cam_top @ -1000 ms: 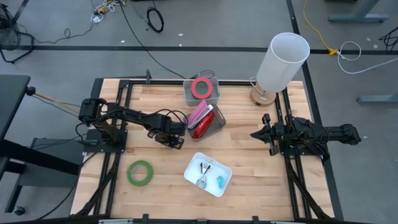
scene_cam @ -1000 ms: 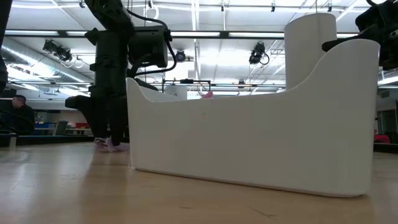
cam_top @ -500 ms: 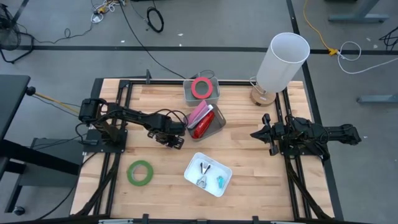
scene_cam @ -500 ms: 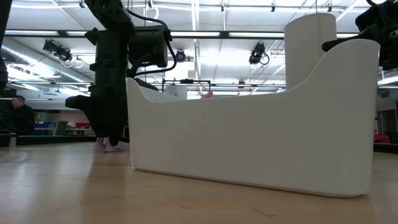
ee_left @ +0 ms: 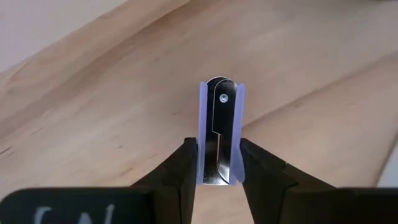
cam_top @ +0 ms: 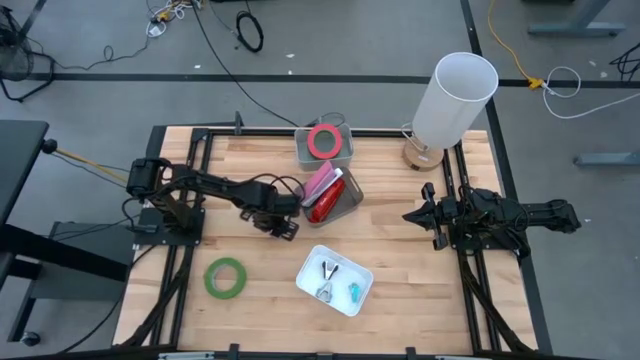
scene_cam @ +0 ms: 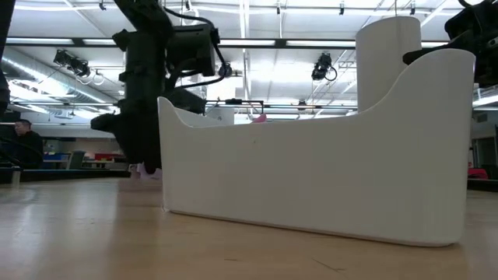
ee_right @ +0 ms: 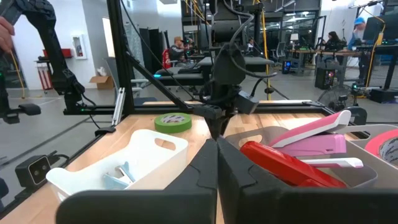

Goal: Pick and place Stapler, Stapler remover, tape
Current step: Put the purple staple remover into the white bin

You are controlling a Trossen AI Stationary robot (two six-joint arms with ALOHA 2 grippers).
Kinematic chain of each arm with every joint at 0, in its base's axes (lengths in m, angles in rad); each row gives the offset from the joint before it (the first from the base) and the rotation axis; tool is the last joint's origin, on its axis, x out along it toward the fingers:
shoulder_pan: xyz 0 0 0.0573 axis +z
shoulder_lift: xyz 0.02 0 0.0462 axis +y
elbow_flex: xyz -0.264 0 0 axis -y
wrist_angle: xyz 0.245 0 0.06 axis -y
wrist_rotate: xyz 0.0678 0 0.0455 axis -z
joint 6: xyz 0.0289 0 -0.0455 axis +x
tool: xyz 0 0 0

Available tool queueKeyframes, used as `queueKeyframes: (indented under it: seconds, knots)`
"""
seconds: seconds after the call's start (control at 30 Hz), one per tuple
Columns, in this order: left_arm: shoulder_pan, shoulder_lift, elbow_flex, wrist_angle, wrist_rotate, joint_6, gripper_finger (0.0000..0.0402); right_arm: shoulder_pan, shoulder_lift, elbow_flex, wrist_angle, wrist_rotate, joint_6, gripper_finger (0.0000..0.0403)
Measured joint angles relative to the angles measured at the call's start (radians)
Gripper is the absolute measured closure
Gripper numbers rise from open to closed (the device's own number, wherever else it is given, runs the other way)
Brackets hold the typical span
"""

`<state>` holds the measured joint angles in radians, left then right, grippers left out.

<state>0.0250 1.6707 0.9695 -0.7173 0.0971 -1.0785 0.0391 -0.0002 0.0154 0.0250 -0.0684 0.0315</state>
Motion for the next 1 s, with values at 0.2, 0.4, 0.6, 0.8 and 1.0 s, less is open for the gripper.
queueKeyframes:
  seconds: [0.2, 0.4, 0.6, 0.8, 1.0]
  knots:
    - [0.000, 0.000, 0.080, -0.074, 0.006, 0.049, 0.0286, 0.000, 0.000, 0.000, 0.000, 0.000, 0.000, 0.0401]
    - [0.000, 0.000, 0.190, -0.141, 0.013, 0.107, 0.0286, 0.000, 0.000, 0.000, 0.000, 0.000, 0.000, 0.0401]
    - [-0.003, 0.000, 0.310, -0.167, 0.013, 0.174, 0.0286, 0.000, 0.000, 0.000, 0.000, 0.000, 0.000, 0.0401]
    - [-0.015, 0.000, 0.396, -0.170, 0.013, 0.224, 0.0287, 0.000, 0.000, 0.000, 0.000, 0.000, 0.000, 0.0401]
    - [-0.030, 0.000, 0.426, -0.171, -0.021, 0.257, 0.0287, 0.000, 0.000, 0.000, 0.000, 0.000, 0.000, 0.0401]
